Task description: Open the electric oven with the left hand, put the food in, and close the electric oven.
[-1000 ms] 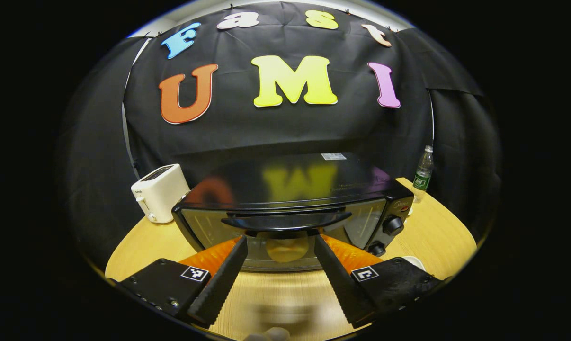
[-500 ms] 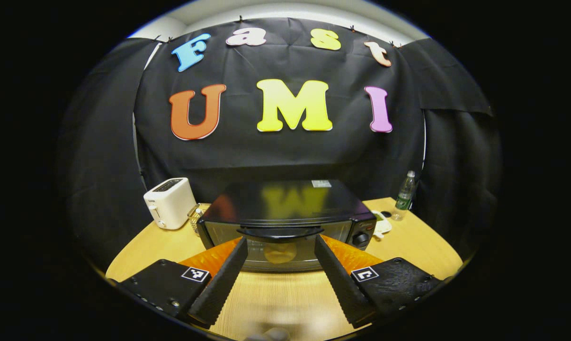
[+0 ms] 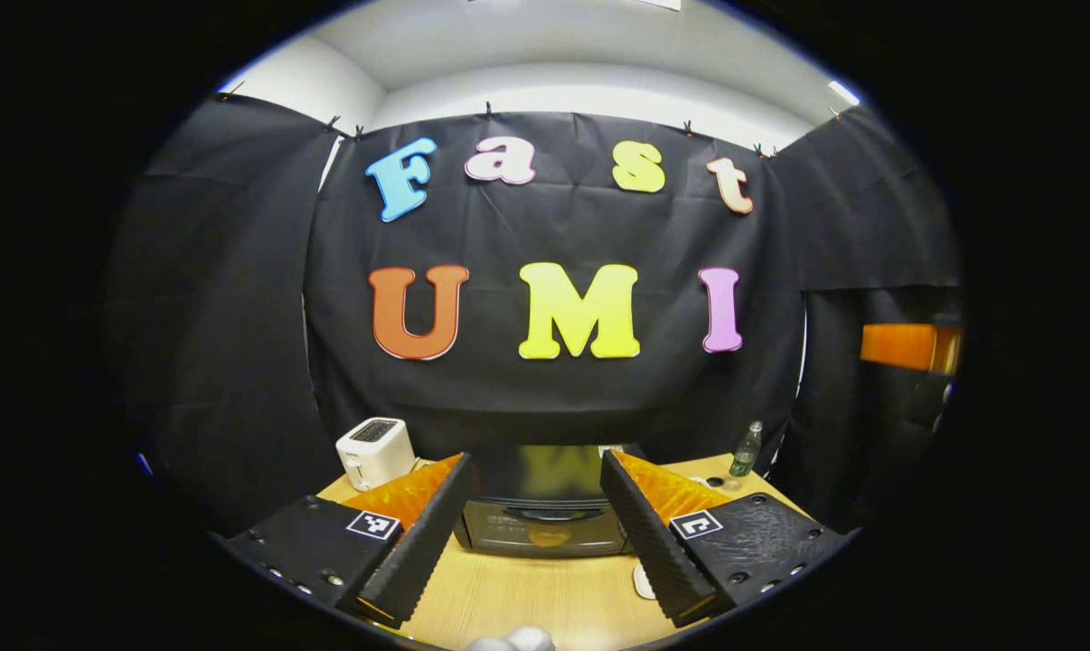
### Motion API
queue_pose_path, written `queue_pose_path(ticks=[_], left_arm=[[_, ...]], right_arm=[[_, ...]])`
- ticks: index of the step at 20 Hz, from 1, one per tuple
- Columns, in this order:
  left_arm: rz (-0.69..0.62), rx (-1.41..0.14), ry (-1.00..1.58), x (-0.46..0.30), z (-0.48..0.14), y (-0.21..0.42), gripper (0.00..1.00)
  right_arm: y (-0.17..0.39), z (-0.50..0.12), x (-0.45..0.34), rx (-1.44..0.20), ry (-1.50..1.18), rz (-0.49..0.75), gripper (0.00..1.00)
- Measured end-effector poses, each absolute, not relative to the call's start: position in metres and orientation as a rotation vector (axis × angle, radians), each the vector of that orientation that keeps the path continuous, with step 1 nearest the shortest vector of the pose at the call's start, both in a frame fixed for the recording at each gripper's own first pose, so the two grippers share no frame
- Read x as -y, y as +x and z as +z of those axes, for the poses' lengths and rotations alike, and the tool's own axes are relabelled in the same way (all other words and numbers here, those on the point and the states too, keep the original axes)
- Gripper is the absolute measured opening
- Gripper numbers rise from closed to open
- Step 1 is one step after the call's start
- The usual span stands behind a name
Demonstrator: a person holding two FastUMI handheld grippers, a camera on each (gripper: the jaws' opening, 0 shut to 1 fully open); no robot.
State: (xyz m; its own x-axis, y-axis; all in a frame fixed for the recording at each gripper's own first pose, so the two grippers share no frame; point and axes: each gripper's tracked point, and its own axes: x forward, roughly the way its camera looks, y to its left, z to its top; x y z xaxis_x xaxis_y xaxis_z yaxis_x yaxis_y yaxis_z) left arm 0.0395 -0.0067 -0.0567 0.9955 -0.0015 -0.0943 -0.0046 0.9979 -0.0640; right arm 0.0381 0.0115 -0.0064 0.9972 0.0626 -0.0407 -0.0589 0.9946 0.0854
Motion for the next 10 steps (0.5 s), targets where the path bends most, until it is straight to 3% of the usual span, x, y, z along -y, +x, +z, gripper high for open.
queue_pose_path(ticks=[2, 5, 10], left_arm=[[0.019, -0.072, -0.070, -0.015, -0.036, 0.028, 0.93], [0.034, -0.046, -0.088, -0.023, -0.014, 0.017, 0.93], [0.039, -0.029, -0.082, -0.027, 0.000, 0.005, 0.92]], right_arm=[[0.035, -0.005, -0.015, -0.044, 0.057, 0.064, 0.96], [0.029, 0.000, -0.027, -0.036, 0.047, 0.082, 1.00], [0.020, 0.005, -0.031, -0.023, 0.045, 0.076, 0.96]])
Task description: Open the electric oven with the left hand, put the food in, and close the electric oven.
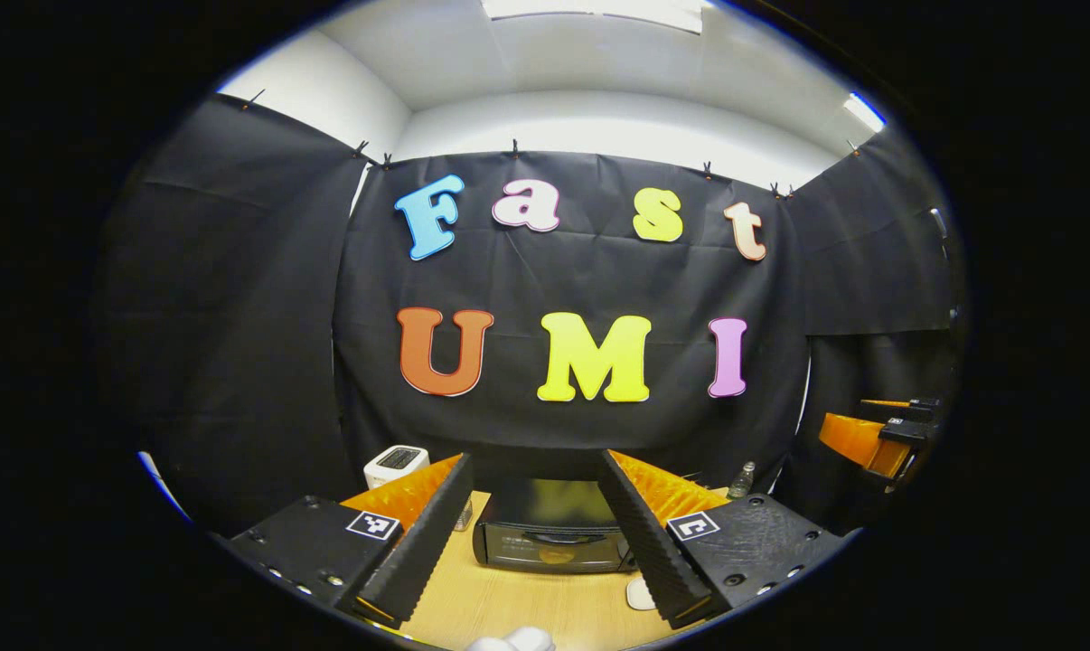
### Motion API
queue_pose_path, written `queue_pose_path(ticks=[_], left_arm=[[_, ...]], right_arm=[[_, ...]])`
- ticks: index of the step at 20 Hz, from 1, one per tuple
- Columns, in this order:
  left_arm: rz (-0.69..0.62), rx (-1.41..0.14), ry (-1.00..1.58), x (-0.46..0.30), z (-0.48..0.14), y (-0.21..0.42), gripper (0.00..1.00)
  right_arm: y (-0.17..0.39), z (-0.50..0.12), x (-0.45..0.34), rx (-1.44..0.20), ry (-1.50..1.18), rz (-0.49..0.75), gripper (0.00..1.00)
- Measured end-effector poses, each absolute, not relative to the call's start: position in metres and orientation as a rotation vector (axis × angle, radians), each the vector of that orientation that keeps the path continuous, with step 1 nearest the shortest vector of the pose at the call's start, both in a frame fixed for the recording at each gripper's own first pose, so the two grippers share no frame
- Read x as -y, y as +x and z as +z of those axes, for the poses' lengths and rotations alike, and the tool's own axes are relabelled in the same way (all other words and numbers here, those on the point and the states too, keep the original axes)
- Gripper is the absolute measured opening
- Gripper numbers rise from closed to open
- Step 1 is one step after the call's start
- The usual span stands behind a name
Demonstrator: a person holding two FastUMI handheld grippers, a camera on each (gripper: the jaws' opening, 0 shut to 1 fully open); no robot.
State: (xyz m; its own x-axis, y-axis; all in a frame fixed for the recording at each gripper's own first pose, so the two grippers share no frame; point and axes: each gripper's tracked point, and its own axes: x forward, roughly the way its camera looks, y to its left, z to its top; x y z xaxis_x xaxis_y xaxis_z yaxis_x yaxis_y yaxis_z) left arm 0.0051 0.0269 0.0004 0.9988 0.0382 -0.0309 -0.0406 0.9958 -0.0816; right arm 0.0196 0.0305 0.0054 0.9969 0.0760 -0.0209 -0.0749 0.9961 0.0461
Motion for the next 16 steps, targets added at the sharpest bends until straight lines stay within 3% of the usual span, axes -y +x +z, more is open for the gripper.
queue_pose_path(ticks=[3, 7, 8, 16], left_arm=[[0.038, -0.033, -0.049, -0.029, 0.000, 0.000, 0.92], [0.021, -0.041, -0.045, -0.027, 0.000, -0.003, 0.92], [0.021, -0.039, -0.045, -0.029, 0.000, -0.003, 0.92], [0.004, -0.053, -0.051, -0.027, -0.002, -0.005, 0.92]], right_arm=[[0.016, 0.010, -0.033, -0.013, 0.051, 0.067, 1.00], [0.010, 0.011, -0.036, -0.010, 0.043, 0.061, 1.00], [0.010, 0.011, -0.037, -0.009, 0.042, 0.060, 0.96], [0.002, 0.015, -0.042, -0.003, 0.039, 0.056, 1.00]])
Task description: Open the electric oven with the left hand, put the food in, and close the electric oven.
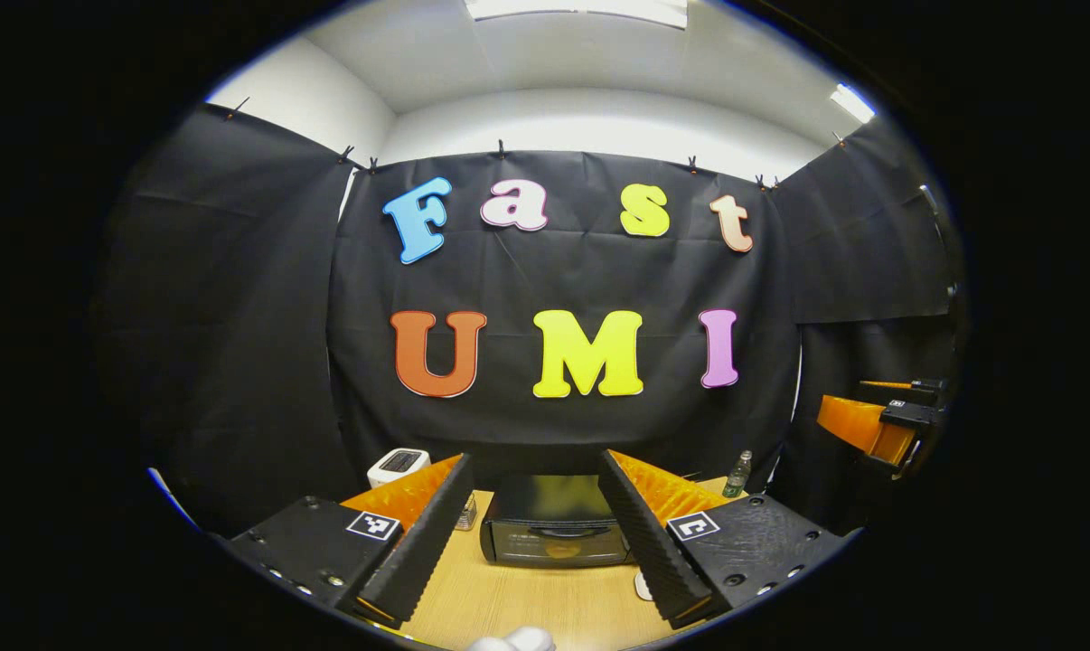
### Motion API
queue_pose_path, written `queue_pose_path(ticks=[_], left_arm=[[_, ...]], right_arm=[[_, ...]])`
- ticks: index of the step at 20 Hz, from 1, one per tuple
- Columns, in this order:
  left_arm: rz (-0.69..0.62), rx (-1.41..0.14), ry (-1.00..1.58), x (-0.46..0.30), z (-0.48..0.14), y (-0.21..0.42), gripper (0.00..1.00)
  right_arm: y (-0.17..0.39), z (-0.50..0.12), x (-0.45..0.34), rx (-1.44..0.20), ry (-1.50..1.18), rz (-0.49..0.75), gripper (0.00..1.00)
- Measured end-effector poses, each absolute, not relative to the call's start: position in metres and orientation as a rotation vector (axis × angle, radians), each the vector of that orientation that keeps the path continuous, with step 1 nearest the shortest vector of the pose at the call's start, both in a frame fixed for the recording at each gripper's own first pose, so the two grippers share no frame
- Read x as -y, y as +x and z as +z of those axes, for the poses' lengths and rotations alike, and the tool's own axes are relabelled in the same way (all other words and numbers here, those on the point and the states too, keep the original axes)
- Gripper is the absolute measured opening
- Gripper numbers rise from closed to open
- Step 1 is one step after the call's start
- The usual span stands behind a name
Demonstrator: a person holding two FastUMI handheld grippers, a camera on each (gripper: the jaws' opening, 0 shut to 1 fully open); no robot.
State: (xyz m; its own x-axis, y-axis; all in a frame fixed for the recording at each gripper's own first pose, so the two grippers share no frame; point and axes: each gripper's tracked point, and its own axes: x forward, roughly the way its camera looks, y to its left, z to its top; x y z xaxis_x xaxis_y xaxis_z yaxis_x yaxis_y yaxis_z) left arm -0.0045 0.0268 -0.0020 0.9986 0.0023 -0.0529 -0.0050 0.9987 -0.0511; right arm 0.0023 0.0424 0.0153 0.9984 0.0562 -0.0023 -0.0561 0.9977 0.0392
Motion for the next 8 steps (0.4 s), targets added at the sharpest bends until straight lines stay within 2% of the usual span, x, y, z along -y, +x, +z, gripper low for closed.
queue_pose_path(ticks=[2, 4, 5, 6, 7, 8], left_arm=[[-0.002, -0.055, -0.045, -0.0270, -0.0023, -0.0052, 0.92], [-0.007, -0.055, -0.040, -0.0274, -0.0008, -0.0040, 0.92], [-0.006, -0.055, -0.041, -0.0276, -0.0018, -0.0043, 0.92], [-0.009, -0.059, -0.045, -0.0273, -0.0027, -0.0035, 0.92], [-0.007, -0.057, -0.044, -0.0279, -0.0029, -0.0035, 0.92], [-0.005, -0.057, -0.042, -0.0292, -0.0027, -0.0022, 0.92]], right_arm=[[0.0020, 0.0176, -0.0416, 0.004, 0.038, 0.054, 1.00], [0.0024, 0.0141, -0.0413, -0.002, 0.036, 0.050, 0.96], [0.0027, 0.0145, -0.0404, 0.001, 0.037, 0.045, 1.00], [0.0039, 0.0154, -0.0393, 0.003, 0.037, 0.040, 0.96], [0.0039, 0.0142, -0.0399, 0.001, 0.039, 0.038, 1.00], [0.0046, 0.0124, -0.0407, -0.004, 0.040, 0.038, 0.96]])
